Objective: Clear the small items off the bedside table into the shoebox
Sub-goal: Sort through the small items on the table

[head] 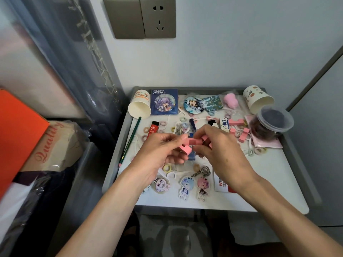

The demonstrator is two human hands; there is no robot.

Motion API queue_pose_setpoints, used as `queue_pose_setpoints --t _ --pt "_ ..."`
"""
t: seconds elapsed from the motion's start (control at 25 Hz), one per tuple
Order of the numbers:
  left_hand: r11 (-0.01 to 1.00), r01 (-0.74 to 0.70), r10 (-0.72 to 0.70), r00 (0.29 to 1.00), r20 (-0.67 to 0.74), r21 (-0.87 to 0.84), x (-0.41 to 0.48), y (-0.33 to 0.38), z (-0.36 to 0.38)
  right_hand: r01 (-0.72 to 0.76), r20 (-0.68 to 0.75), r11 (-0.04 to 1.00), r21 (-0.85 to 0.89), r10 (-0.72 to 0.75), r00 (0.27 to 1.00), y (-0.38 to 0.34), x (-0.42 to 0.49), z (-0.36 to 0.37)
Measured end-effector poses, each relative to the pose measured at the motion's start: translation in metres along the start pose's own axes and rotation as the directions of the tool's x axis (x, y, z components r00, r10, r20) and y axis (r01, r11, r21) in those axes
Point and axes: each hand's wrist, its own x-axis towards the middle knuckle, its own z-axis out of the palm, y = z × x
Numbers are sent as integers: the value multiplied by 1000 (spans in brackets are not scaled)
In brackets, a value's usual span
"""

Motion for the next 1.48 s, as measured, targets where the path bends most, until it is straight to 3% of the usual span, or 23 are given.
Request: queue_pose_setpoints --t 0.12,0.24,0.32,0.56,1.0,1.12,1.24,1.36,1.48 --pt "999 -34 34 999 -21 6 0 0 -2 -16 -32 998 53 18 999 -1 1 0" --pt "996 -87 89 994 -57 29 0 0 -5 -170 91 874 455 144 985 -3 3 -4" --pt "993 -109 111 992 -57 39 -1 -1 -5 -243 153 771 588 189 970 -4 3 -5" --pt "994 -108 109 993 -38 24 -1 -2 -6 -216 75 761 612 216 973 -6 5 0" --pt "984 -166 172 980 -100 68 -3 -1 -4 -205 88 876 437 185 979 -4 4 12" --pt "980 -166 181 971 -156 106 -2 -1 -4 -159 0 917 366 171 985 -4 4 10" --pt "983 -146 164 971 -174 115 -1 0 -7 -175 -90 884 434 236 968 -6 6 -2" --pt "987 -114 127 985 -114 116 -3 1 -8 -252 -42 885 392 290 956 -1 7 -2" --pt "990 -96 103 993 -64 106 -3 1 -6 -297 58 795 528 316 947 1 7 1"
